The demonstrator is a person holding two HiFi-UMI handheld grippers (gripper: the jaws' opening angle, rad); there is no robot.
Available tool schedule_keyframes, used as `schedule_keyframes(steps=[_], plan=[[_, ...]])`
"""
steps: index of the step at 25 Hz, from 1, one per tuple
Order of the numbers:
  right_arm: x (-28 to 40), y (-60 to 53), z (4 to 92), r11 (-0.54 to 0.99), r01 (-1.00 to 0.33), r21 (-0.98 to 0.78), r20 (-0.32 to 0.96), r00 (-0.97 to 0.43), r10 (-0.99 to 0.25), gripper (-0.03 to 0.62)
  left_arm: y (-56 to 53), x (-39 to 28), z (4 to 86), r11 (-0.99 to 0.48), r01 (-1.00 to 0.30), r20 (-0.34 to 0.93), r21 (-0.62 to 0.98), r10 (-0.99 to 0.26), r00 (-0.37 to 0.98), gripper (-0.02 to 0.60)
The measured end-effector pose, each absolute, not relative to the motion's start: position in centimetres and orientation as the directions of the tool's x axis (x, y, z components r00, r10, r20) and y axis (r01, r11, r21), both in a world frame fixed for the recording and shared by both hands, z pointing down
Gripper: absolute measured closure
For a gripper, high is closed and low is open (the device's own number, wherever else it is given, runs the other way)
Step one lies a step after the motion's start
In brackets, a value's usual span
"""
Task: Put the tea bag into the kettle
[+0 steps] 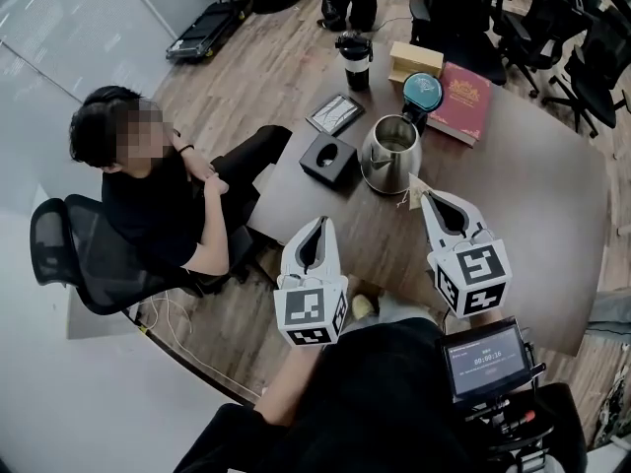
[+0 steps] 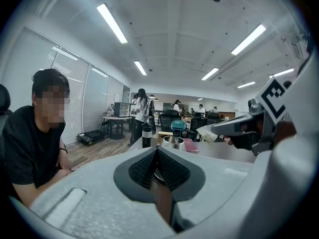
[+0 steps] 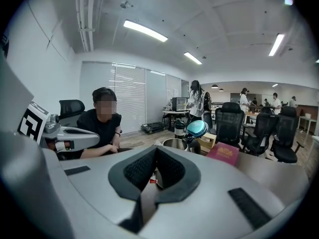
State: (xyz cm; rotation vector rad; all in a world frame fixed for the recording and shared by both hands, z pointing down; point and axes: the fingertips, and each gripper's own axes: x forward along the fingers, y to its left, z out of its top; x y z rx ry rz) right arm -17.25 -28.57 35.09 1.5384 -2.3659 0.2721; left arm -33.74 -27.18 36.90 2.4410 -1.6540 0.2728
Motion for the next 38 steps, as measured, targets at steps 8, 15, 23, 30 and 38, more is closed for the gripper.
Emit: schedule_keyframes(steps=[8,15,23,30,38], plan=[[-17.1,-31.1,33.7,0.404,-0.914,0.031,0.320,-0.374,-0.870,0.585,-28.2,-34.2,36.2,-0.361,-0.932,0.235,0.026,-0.904,0.357,0.575],[-16.9,-33.0,32.5,0.397,-0.915,0.071,0.304,-0.360,-0.882,0.585,-28.8,-34.2,36.2,-0.368,-0.929,0.224,0.032,-0.904,0.365,0.575],[-17.0,-35.4,30.6,0.387,-0.916,0.109,0.271,-0.347,-0.898,0.585,-29.4,-35.0,35.7,-0.358,-0.933,0.205,0.031,-0.912,0.356,0.575],[-17.1,-37.7,29.6,0.372,-0.918,0.135,0.251,-0.331,-0.910,0.585,-29.5,-36.1,35.6,-0.336,-0.942,0.202,0.030,-0.921,0.334,0.575],[-17.2,-39.5,30.3,0.372,-0.918,0.133,0.263,-0.329,-0.907,0.585,-29.9,-36.6,35.7,-0.319,-0.947,0.205,0.030,-0.926,0.319,0.575]])
